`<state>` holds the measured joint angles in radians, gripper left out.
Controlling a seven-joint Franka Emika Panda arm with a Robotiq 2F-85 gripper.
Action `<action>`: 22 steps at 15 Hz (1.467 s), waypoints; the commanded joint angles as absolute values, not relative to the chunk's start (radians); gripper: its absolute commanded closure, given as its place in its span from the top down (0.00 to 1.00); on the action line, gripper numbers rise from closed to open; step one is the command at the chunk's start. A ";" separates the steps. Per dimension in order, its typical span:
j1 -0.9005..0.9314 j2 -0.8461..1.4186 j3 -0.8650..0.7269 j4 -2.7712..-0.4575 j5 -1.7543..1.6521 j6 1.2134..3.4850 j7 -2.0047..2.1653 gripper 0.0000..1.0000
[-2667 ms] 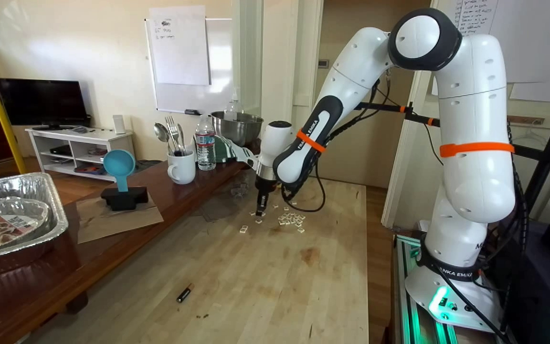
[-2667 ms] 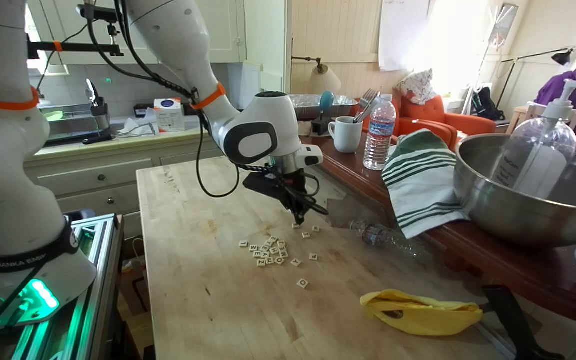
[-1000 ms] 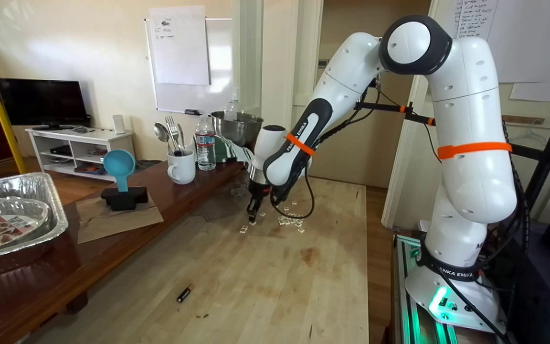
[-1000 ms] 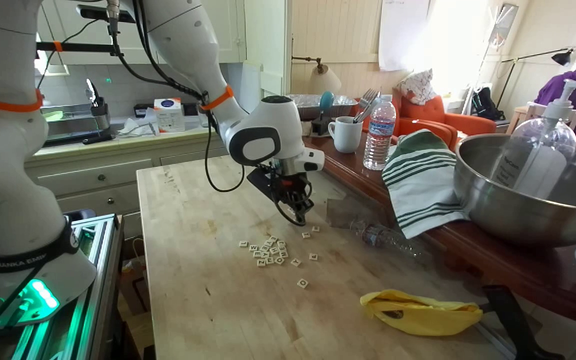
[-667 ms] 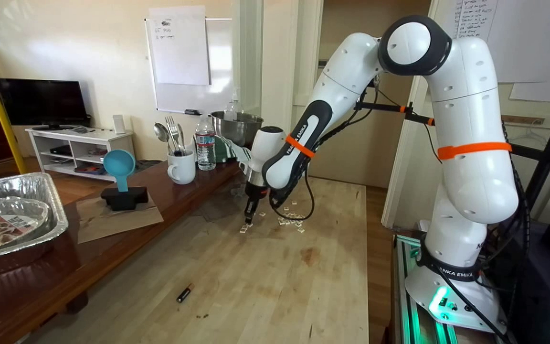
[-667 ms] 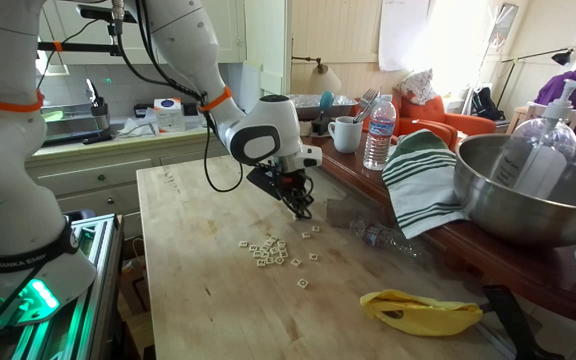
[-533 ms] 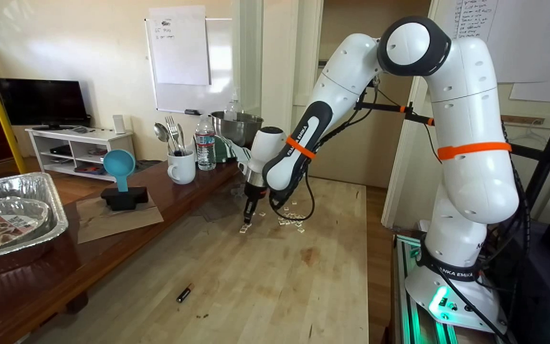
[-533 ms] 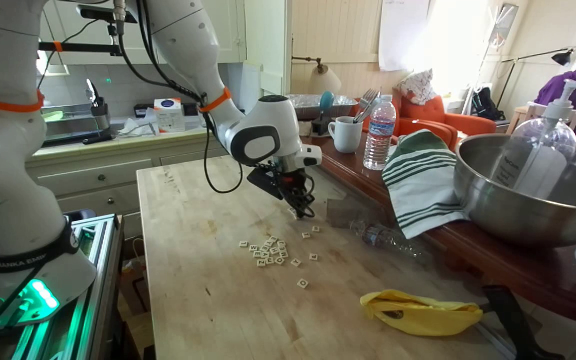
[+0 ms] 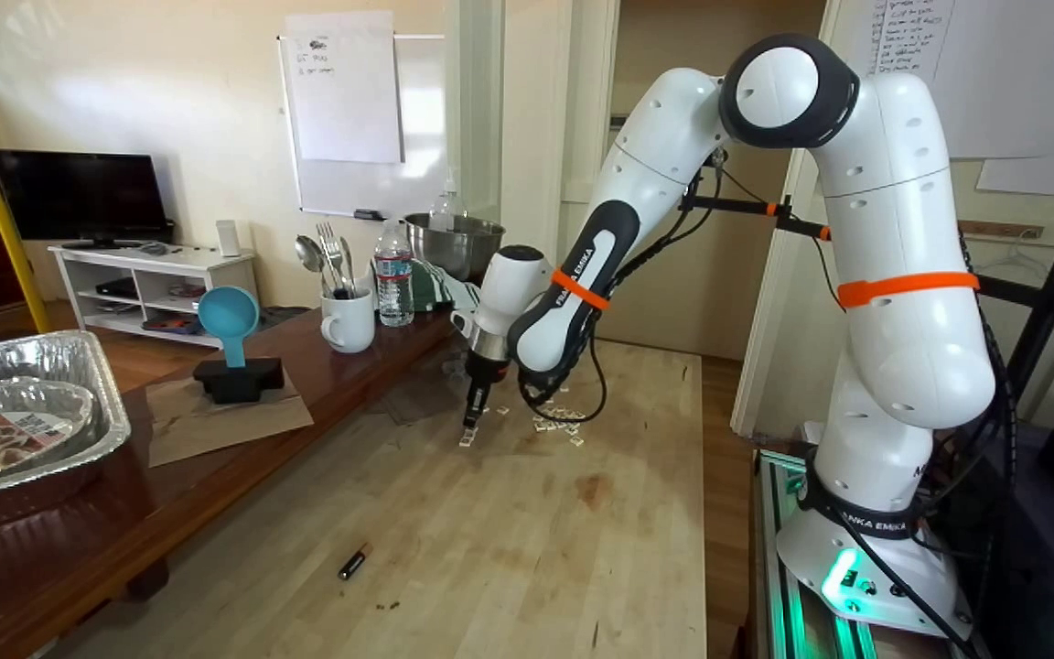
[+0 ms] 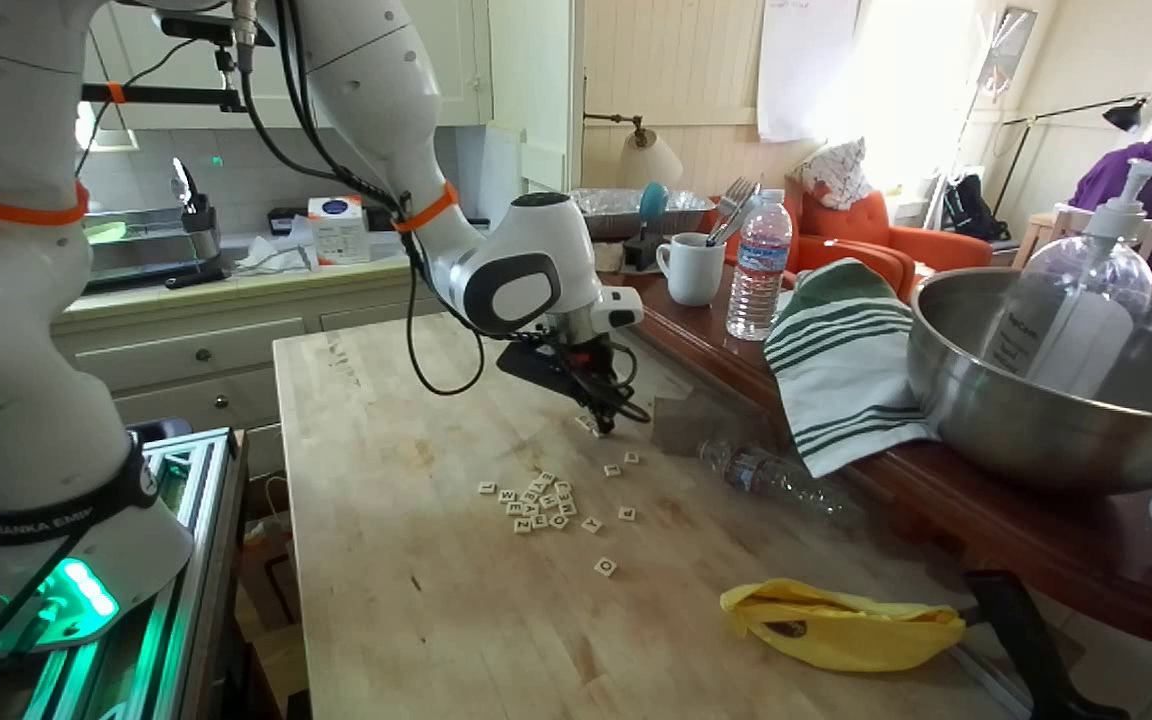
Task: Create a three letter word using the tiles.
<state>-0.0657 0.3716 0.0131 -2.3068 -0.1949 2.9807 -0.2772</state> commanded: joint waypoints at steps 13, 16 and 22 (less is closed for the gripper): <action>-0.087 0.406 0.053 -2.311 -0.252 3.007 -0.458 0.00; -0.087 0.405 0.054 -2.313 -0.260 3.006 -0.480 0.00; -0.080 0.400 0.045 -2.314 -0.278 2.994 -0.486 0.00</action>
